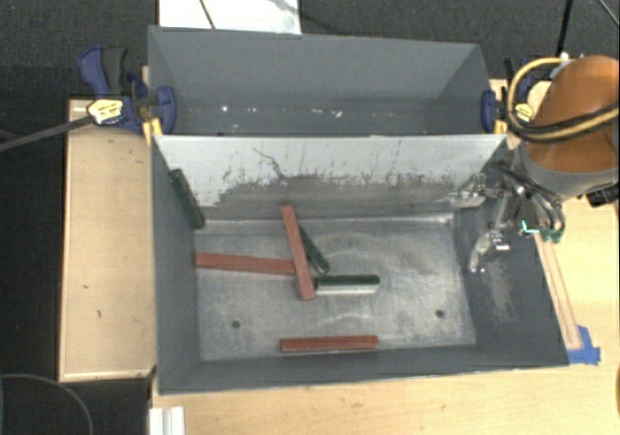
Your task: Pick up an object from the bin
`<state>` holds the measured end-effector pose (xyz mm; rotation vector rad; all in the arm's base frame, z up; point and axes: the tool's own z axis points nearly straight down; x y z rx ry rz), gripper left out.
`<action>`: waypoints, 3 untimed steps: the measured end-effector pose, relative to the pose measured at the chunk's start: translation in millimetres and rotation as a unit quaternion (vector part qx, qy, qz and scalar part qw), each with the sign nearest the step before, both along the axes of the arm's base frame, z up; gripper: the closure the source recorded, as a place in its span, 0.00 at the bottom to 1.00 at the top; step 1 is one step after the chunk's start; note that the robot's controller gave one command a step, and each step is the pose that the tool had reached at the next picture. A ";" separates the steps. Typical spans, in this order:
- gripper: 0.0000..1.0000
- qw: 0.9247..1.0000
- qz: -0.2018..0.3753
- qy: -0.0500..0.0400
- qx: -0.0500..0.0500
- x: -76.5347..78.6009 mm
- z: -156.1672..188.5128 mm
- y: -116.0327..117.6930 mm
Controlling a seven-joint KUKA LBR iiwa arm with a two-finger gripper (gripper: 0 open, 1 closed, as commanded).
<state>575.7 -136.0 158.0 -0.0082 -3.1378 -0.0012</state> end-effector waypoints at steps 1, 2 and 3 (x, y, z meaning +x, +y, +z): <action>0.00 1.000 0.002 -0.004 -0.001 2.0 3.8 0.4; 0.00 0.998 0.059 -0.004 -0.001 -13.2 -47.4 57.4; 0.00 0.999 0.048 -0.002 0.000 -9.6 -57.2 82.2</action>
Offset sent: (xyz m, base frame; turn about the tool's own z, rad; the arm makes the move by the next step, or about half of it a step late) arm -0.0210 0.0842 -0.0718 -0.1835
